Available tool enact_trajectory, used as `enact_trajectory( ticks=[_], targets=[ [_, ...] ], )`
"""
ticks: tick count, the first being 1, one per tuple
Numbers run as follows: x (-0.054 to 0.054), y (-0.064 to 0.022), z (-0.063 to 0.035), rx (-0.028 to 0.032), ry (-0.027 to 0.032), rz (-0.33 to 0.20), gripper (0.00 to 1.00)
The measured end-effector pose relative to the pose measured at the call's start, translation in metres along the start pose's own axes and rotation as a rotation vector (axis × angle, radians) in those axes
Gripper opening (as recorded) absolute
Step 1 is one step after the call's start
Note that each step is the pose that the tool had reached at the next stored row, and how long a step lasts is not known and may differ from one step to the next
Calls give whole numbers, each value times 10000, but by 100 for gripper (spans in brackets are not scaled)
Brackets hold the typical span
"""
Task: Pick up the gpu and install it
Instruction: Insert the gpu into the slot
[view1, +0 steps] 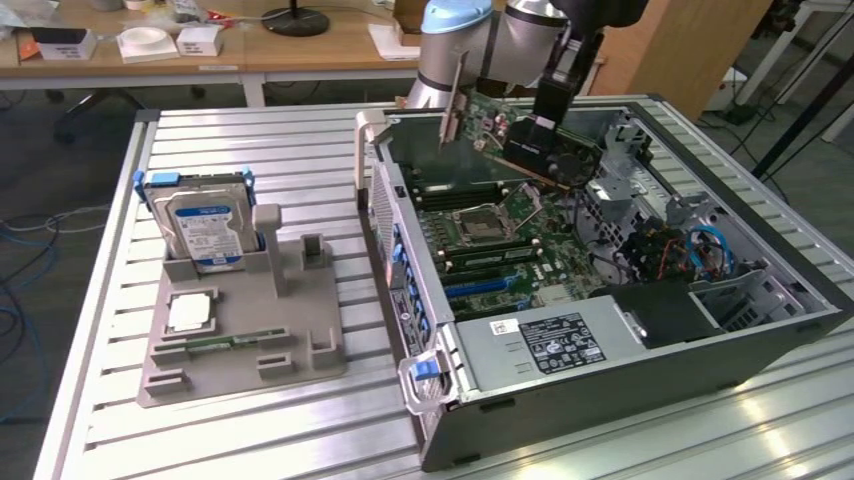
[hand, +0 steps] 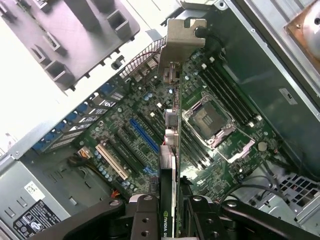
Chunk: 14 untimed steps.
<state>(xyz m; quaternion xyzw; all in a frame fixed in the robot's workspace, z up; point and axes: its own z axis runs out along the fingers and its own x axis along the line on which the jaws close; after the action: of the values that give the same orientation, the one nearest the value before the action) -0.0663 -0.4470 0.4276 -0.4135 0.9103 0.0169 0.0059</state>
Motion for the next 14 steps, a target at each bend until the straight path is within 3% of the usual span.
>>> enact_trajectory(
  ticks=[14],
  targets=[
    [0, 0, 1, -35, 36, -1395, 26]
  ],
)
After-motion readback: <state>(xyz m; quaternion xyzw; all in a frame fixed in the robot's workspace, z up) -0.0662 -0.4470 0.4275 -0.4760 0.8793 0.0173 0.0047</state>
